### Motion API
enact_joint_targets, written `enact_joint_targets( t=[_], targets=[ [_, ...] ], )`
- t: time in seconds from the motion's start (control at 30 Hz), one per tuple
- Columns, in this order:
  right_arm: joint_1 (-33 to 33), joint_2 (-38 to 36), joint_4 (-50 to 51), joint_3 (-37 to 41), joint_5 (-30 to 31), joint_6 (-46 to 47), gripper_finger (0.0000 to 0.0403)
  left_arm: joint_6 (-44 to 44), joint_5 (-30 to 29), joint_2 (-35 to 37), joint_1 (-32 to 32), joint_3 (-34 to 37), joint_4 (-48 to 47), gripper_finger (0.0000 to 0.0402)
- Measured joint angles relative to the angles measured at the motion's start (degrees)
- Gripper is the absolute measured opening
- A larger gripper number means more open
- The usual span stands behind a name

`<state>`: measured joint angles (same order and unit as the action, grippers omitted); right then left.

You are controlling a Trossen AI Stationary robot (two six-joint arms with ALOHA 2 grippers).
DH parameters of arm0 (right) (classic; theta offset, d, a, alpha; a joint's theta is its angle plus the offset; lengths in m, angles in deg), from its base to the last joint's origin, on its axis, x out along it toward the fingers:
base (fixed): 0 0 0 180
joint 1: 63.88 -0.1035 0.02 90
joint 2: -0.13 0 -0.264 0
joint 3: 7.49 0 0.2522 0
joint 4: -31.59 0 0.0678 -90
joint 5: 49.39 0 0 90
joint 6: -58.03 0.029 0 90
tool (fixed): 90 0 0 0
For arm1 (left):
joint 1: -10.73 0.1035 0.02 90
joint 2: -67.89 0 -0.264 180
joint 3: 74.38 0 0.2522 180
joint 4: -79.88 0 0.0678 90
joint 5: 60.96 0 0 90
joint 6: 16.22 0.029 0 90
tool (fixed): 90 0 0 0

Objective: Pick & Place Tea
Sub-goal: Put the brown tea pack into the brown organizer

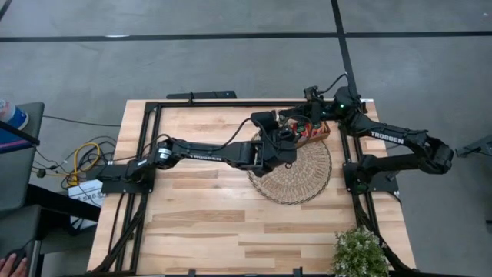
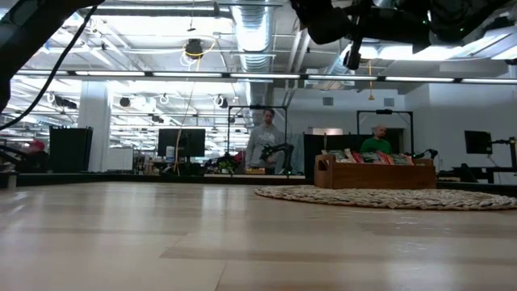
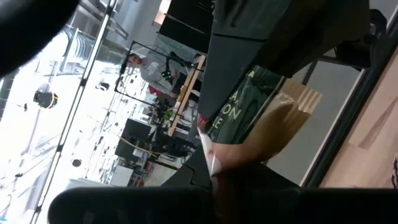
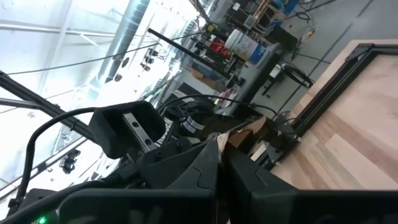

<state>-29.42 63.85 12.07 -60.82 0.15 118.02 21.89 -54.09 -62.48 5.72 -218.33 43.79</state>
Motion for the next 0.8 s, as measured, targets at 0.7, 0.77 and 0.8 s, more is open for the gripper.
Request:
enact_joint_targets(
  t=[0.7, 0.77, 0.8],
  targets=[
    [-0.28, -0.72, -1.82, -0.02, -1.36, 1.24, 0.0, -3.94, -0.37, 0.02, -0.09, -0.02, 0.26, 0.0006],
    [-0.28, -0.74, -1.85, -0.03, -1.49, 1.2, 0.0, -5.0, -0.32, 0.02, -0.09, -0.02, 0.75, 0.0009],
    [-0.28, -0.74, -1.88, -0.05, -1.57, 1.2, 0.0, -5.26, -0.33, 0.02, -0.09, -0.02, 1.24, 0.0013]
  ],
)
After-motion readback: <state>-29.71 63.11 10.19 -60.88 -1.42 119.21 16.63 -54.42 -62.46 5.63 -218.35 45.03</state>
